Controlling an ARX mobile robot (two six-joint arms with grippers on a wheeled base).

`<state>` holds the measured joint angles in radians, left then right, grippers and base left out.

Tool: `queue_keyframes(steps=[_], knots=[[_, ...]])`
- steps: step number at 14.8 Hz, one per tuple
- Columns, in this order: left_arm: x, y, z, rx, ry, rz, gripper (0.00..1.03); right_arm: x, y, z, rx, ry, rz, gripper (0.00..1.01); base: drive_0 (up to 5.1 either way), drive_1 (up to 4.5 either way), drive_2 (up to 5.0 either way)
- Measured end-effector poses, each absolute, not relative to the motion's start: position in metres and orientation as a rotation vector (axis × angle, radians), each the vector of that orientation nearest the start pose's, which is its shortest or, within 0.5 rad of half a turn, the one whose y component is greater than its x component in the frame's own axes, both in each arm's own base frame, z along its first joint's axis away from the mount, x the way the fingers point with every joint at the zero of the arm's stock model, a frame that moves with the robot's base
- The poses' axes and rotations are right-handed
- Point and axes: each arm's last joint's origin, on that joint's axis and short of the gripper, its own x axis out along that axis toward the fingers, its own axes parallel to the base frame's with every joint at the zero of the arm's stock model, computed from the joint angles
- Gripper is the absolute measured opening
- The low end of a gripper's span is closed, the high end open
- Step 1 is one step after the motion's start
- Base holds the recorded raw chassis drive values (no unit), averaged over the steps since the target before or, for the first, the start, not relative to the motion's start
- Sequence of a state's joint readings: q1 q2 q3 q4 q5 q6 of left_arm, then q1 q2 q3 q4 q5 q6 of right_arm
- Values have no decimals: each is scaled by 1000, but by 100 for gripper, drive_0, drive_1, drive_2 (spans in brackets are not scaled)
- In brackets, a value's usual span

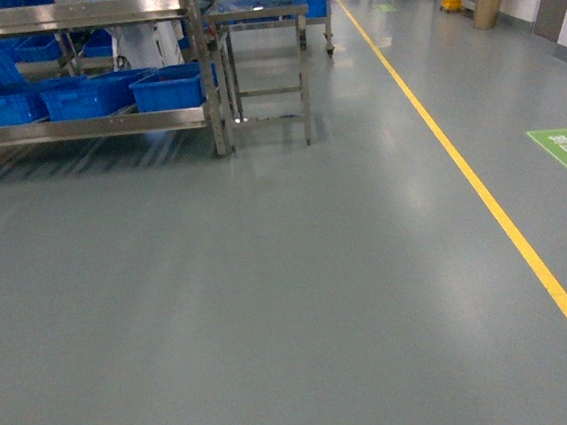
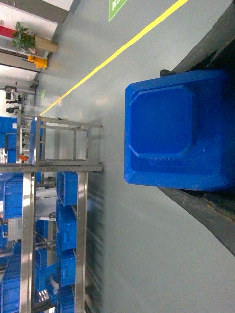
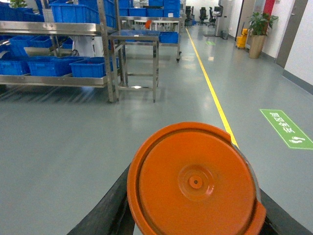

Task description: Sort blue parts and orange caps into right shelf containers

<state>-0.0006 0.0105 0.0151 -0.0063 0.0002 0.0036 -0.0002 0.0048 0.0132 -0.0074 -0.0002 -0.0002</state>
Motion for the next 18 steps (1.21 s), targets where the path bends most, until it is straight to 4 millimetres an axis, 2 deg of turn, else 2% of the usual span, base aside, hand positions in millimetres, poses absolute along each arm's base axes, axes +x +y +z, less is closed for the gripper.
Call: queue_keyframes(steps=[18], knots=[[97,0,167,4,2,0,44,97,0,167,0,-2,0,45,-6,418,-431]])
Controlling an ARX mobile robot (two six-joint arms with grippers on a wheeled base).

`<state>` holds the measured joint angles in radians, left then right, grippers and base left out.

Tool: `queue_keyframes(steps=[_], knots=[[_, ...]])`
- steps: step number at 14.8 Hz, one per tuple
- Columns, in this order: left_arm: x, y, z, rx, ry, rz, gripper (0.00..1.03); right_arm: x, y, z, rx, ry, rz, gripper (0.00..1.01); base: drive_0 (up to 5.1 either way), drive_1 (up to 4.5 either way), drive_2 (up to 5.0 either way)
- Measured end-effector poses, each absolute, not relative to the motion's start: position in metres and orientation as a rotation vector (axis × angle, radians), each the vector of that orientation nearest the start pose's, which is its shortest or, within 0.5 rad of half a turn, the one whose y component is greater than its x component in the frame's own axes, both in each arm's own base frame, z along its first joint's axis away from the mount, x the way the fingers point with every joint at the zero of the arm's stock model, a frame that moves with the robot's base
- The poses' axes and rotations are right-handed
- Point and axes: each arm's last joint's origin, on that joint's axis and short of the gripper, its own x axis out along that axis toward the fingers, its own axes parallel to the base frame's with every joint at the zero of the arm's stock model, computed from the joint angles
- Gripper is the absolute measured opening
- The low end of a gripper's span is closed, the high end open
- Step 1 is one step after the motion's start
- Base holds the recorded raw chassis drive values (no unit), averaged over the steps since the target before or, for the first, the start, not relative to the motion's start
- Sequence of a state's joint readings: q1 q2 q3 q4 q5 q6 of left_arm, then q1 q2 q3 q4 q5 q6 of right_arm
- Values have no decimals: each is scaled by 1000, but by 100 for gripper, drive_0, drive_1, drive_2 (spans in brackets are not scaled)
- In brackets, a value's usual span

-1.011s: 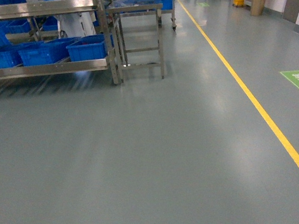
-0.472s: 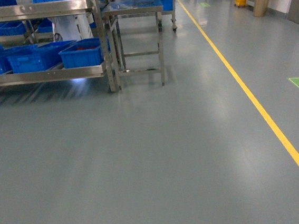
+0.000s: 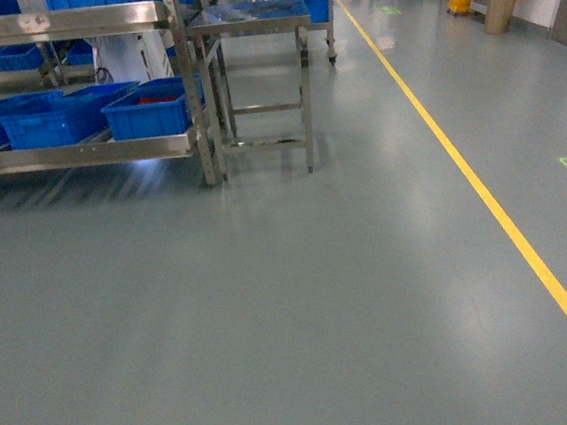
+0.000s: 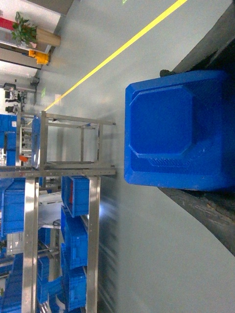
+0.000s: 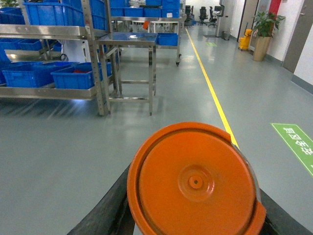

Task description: Sort blue parts and orange caps into right shelf containers

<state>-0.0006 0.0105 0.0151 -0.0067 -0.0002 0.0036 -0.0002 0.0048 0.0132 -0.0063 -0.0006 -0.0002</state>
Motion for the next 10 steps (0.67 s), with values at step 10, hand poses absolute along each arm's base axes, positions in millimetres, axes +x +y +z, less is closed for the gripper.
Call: queue_keyframes(steps=[10], knots=[[97,0,167,4,2,-1,44,97,0,167,0,0,0,45,-6,418,-431]])
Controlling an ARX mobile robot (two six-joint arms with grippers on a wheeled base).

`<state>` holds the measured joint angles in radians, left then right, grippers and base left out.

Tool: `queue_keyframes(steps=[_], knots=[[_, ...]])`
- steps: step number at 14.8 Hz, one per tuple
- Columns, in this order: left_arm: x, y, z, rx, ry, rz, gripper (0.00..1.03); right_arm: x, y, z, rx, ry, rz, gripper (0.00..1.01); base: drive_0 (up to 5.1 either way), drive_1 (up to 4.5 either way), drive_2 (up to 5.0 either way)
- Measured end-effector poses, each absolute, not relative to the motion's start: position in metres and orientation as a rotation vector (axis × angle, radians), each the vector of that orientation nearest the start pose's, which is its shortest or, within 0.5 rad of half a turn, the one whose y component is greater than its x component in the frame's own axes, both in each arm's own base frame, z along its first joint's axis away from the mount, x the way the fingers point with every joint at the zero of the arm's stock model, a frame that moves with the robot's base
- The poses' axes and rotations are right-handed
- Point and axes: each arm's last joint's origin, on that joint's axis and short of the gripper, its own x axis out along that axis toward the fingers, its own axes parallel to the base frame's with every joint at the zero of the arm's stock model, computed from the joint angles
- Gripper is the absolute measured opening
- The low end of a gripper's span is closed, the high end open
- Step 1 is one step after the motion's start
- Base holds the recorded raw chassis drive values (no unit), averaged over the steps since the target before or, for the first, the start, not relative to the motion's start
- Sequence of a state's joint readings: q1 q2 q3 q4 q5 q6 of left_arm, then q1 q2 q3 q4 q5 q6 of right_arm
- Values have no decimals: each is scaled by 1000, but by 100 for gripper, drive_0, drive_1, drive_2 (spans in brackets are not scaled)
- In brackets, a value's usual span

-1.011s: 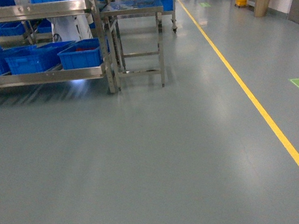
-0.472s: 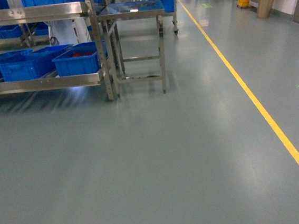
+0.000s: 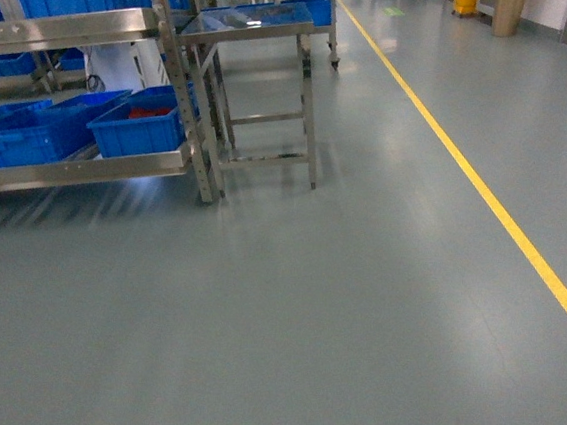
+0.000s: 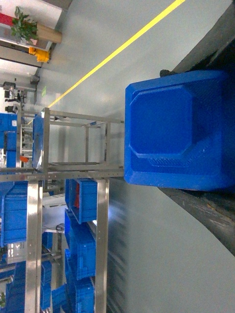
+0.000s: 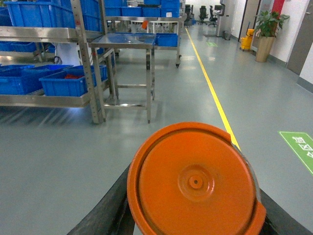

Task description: Sort blue parts and orange caps into right shelf containers

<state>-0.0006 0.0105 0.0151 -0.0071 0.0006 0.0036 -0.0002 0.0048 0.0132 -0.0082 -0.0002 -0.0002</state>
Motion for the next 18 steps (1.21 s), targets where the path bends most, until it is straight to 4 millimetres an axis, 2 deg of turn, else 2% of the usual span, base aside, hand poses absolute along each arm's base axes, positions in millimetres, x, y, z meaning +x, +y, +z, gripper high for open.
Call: queue_keyframes(steps=[18], knots=[[97,0,167,4,2,0,44,97,0,167,0,-5,0,45,-6,418,-431]])
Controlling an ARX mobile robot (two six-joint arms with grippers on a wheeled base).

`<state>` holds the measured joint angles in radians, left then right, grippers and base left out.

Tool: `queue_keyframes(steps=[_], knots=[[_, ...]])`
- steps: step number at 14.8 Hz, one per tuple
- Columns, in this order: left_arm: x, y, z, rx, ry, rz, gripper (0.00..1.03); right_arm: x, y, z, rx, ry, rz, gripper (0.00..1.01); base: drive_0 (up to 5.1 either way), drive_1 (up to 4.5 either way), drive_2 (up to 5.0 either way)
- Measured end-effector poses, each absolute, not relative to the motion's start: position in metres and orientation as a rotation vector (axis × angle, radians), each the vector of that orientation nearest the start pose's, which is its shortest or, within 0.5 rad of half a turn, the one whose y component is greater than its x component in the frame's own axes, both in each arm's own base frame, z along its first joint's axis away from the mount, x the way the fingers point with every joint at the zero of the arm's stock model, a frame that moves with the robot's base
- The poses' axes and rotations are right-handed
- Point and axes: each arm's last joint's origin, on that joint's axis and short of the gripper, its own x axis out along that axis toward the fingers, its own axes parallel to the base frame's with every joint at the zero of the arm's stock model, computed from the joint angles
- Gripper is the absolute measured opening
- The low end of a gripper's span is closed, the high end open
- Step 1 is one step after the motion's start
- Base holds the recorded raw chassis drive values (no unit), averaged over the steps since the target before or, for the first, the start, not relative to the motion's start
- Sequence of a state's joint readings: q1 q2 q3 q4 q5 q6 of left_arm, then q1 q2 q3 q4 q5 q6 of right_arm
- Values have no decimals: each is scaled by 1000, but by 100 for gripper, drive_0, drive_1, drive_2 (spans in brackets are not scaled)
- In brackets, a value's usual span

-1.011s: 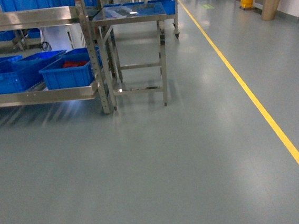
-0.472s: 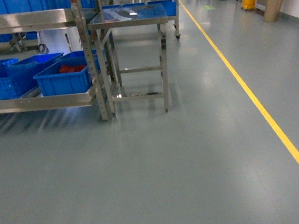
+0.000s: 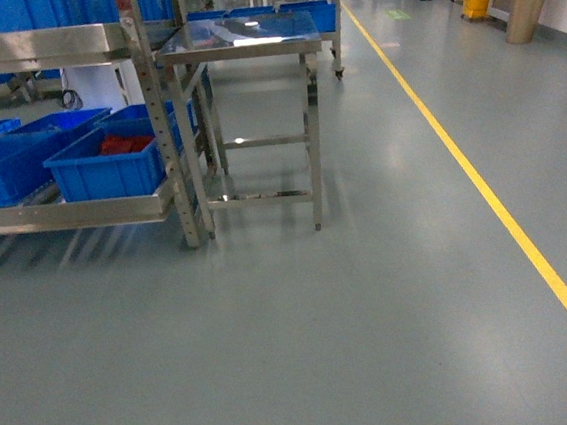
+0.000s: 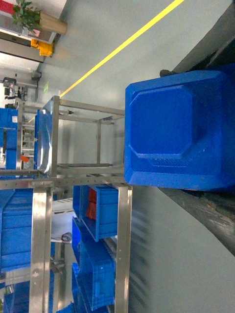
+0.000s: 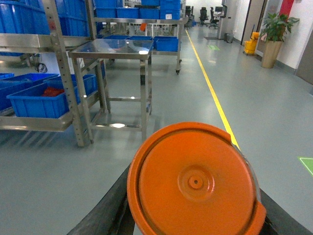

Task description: Sort blue parts and orange caps into right shelf containers

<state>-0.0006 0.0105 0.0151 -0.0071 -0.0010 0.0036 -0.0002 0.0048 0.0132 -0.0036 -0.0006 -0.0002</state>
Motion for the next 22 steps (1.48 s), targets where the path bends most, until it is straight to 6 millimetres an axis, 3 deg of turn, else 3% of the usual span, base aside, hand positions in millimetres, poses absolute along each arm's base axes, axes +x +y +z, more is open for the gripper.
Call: queue_keyframes(steps=[22], knots=[[97,0,167,4,2,0,44,97,0,167,0,-2,0,45,-6,418,-431]])
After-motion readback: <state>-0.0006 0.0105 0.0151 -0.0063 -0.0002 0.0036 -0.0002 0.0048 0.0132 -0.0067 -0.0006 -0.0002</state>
